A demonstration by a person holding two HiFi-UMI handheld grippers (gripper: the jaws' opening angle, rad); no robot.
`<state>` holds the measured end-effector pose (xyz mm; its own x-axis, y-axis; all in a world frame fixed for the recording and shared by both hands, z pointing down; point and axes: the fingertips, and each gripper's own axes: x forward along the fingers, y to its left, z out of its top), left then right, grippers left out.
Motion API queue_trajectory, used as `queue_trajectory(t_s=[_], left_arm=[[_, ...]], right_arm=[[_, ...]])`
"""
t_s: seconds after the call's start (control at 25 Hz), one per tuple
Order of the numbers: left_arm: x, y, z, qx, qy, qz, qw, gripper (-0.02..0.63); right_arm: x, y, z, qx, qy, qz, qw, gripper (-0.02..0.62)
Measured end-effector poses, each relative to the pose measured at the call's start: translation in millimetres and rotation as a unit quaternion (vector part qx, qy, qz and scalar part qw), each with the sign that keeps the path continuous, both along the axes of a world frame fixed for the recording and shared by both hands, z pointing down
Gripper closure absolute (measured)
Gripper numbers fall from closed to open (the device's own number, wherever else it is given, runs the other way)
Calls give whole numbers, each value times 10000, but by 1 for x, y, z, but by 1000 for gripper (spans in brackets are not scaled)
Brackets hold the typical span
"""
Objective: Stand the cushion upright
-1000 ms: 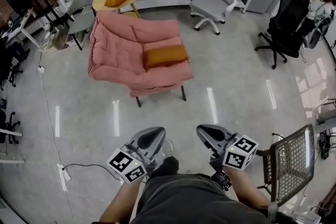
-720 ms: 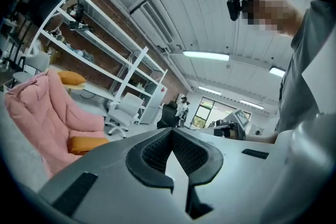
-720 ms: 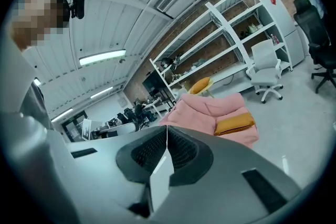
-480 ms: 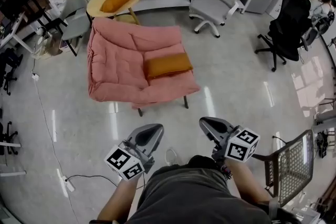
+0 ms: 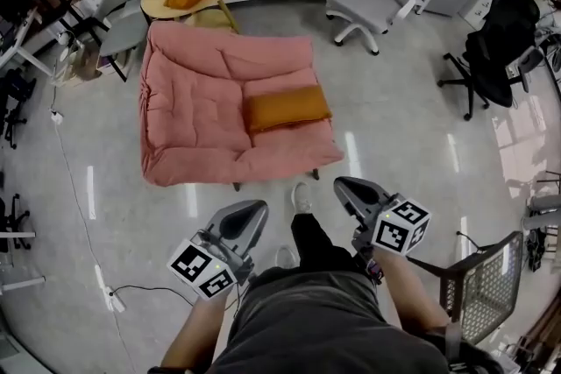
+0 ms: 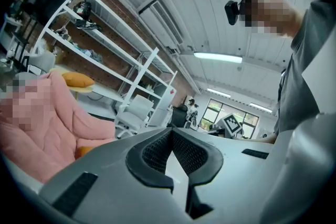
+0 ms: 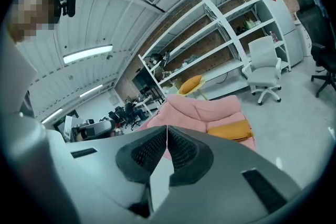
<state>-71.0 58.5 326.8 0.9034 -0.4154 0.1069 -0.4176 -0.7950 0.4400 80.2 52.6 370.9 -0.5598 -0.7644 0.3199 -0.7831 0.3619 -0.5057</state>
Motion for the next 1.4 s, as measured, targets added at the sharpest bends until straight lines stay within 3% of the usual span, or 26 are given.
queue_trajectory(t_s=[0.32,0.52,0.8,0.88,1.16,1.4], left_arm=[[36,-108,24,-266,-280,-275,9989,595],[67,-165,53,-722,-592,-348,9950,595],[100,-234,112,-1199,-869,-304,9885,595],[103,-245,129,-1327,-932,-301,9863,595],[103,-267,184,-1770,-1212,-293,9763,594],[107,-274,209,-2142,-1217,-310,9687,594]], right_arm=[[48,-133,69,-326,152,-65,9993,578],[86,-203,124,-802,70,-34,9967,577],[131,-290,232,-1231,380,15,9917,557],[141,-305,272,-1411,561,-10,9884,477],[180,-326,423,-2229,1040,194,9691,426],[194,-326,515,-2778,930,168,9560,405]])
